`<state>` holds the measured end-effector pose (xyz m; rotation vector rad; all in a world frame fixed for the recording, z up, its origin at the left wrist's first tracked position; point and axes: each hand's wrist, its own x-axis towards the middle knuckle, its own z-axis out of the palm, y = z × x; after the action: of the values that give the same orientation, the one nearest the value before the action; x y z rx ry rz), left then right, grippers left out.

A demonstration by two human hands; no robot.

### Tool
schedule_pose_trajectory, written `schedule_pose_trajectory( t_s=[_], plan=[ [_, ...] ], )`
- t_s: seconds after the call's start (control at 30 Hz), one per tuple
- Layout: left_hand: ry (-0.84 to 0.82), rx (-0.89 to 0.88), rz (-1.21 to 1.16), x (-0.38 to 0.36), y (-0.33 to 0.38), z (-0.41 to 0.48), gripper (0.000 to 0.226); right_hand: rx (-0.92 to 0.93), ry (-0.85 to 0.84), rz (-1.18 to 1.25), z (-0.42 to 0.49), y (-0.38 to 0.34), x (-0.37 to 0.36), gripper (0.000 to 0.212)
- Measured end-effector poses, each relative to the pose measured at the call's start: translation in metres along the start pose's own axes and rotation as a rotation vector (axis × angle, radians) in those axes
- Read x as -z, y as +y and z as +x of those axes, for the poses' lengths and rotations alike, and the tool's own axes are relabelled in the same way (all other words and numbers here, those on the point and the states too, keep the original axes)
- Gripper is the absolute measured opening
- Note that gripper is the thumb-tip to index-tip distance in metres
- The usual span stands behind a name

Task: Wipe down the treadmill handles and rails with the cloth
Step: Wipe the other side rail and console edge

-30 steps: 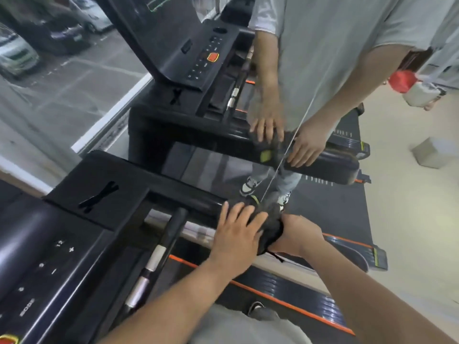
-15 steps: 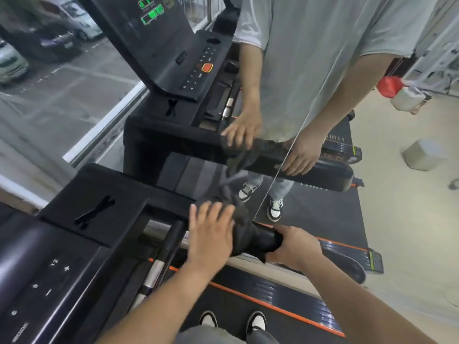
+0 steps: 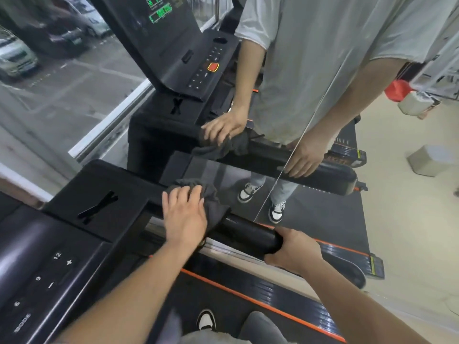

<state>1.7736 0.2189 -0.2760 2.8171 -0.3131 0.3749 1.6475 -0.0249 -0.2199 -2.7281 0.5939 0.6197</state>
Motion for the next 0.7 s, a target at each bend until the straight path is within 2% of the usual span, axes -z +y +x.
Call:
schedule_pose_trajectory(
  t_s=[0.07, 0.17, 0.27, 0.33, 0.4, 0.47, 0.5, 0.57, 0.6, 0.7],
  plan=[
    [0.006, -0.025, -0.042, -0.004, 0.038, -0.032, 0.038, 0.008, -0.015, -0.008, 0.0, -0.001, 0.001, 0.05],
    [-0.045, -0.268, -0.168, -0.012, 0.082, -0.08, 0.039, 0.038, -0.051, -0.057, 0.005, 0.0, 0.006, 0.049],
    [-0.093, -0.547, -0.183, -0.014, 0.073, -0.08, 0.042, 0.1, -0.09, -0.154, 0.008, 0.001, 0.012, 0.053],
    [-0.109, -0.623, -0.105, -0.013, 0.046, -0.058, 0.044, 0.133, -0.132, -0.154, 0.01, 0.006, 0.016, 0.067],
    [-0.084, -0.462, -0.025, -0.012, 0.018, -0.028, 0.042, 0.161, -0.226, -0.037, 0.018, 0.018, 0.02, 0.077],
    [-0.071, -0.149, -0.016, -0.01, 0.006, -0.008, 0.047, 0.172, -0.333, 0.174, 0.027, 0.036, 0.027, 0.076],
    [-0.068, -0.004, -0.021, -0.012, 0.01, -0.006, 0.051, 0.163, -0.371, 0.294, 0.029, 0.046, 0.031, 0.065],
    [0.011, 0.218, -0.058, -0.023, 0.038, -0.016, 0.048, 0.185, -0.38, 0.411, 0.024, 0.061, 0.039, 0.03],
    [0.069, 0.323, -0.11, -0.029, 0.059, -0.025, 0.046, 0.214, -0.332, 0.417, 0.024, 0.069, 0.042, 0.024],
    [0.219, 0.56, -0.389, -0.049, 0.136, -0.06, 0.054, 0.29, -0.275, 0.259, 0.032, 0.094, 0.039, 0.051]
  ],
)
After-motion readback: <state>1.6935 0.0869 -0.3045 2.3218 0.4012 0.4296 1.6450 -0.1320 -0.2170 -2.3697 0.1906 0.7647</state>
